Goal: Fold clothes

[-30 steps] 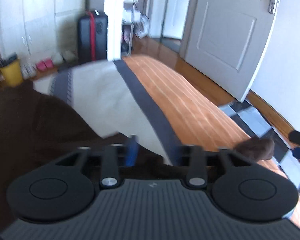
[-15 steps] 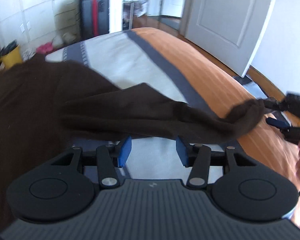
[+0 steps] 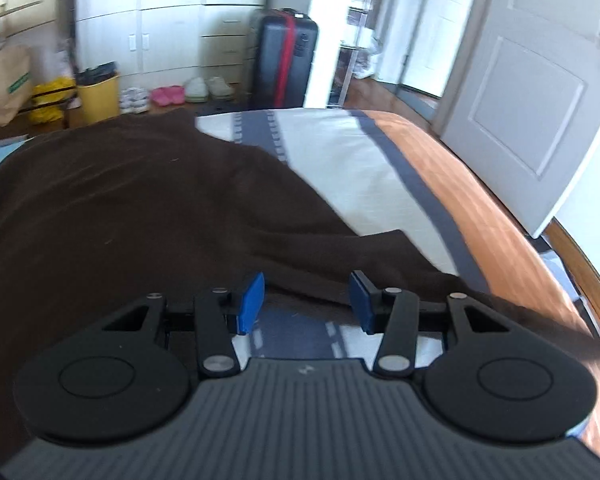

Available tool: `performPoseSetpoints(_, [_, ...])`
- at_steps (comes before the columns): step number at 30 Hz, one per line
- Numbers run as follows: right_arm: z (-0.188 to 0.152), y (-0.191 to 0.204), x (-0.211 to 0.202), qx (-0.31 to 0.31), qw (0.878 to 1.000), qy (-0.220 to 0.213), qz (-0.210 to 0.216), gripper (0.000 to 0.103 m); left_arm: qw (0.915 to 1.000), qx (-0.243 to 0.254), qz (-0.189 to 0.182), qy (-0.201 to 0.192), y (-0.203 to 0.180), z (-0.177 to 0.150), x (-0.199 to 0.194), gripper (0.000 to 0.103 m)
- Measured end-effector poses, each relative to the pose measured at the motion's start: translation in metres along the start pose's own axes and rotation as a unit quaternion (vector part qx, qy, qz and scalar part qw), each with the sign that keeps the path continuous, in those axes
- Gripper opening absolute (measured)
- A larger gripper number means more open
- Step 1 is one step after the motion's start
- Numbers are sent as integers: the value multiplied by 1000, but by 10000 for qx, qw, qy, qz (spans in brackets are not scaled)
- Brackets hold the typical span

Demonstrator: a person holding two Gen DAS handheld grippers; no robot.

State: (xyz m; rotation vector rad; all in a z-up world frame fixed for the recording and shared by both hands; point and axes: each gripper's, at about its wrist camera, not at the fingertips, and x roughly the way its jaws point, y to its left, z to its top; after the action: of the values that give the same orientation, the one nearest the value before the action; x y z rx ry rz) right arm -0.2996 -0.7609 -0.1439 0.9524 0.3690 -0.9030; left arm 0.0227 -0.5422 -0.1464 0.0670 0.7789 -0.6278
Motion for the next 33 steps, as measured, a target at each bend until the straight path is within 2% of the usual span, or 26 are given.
performPoseSetpoints(3, [-4, -5, -8, -80, 9993, 104, -337, 11, 9997, 54, -2, 223, 2, -6, 2, 45])
performPoseSetpoints(4, [-2, -12, -15, 119, 9995, -13, -298, 12, 9996, 115, 9, 275, 1, -8, 2, 46])
performPoseSetpoints(5, [0, -20, -25, 375, 9990, -177, -158, 16, 9994, 176, 15, 297, 0, -10, 2, 46])
performPoseSetpoints(6, [2, -28, -36, 648, 9972, -361, -35, 35, 9992, 248, 19, 303, -1, -12, 1, 47])
performPoseSetpoints(8, [6, -38, -43, 923, 9936, -658, 32, 56, 9989, 335, 4, 323, -3, -14, 0, 47])
performPoseSetpoints(9, [7, -39, -42, 899, 9936, -680, 22, 56, 9987, 358, -12, 350, -4, -15, 1, 47])
performPoseSetpoints(11, [7, -40, -24, 724, 9969, -322, 33, 56, 9985, 361, -37, 405, -5, -16, 4, 47])
performPoseSetpoints(15, [2, -50, 17, 534, 9977, 417, 57, 56, 9987, 314, -107, 390, -10, -11, 12, 48])
performPoseSetpoints(18, [8, -53, 34, 216, 9994, 261, -46, 56, 9996, 187, 67, 222, -10, -6, 17, 48])
performPoseSetpoints(19, [7, -55, 42, 187, 9991, 349, 148, 56, 9996, 98, 151, 220, -9, -4, 18, 48])
performPoseSetpoints(20, [7, -56, 50, 173, 9980, 466, 385, 50, 9996, -2, 134, 249, -6, -1, 19, 48])
performPoseSetpoints(21, [4, -56, 56, 164, 9960, 613, 634, 8, 9996, -98, 80, 253, -4, 0, 16, 48])
performPoseSetpoints(22, [1, -56, 63, 156, 9930, 766, 885, 9, 9996, -157, 49, 227, -2, 1, 13, 48])
performPoseSetpoints(23, [-2, -52, 63, -4, 9934, 732, 883, 9, 9997, -144, 69, 189, 0, 1, 8, 48])
performPoseSetpoints(26, [4, -28, 22, -884, 9948, -148, 479, 9, 9996, -55, 261, 81, 5, 0, -5, 48])
performPoseSetpoints(29, [12, -19, -43, -936, 9839, -1174, 973, 8, 9996, -130, 259, 5, 16, 1, -15, 48])
performPoseSetpoints(30, [12, -16, -55, -992, 9803, -1394, 988, 8, 9995, -116, 278, 13, 18, 0, -16, 48])
performPoseSetpoints(31, [13, -13, -57, -1092, 9790, -1471, 890, 8, 9995, -79, 311, 45, 19, 0, -15, 48])
performPoseSetpoints(33, [11, -10, -37, -1336, 9814, -1281, 501, 8, 9990, -24, 403, 184, 21, -2, -11, 48])
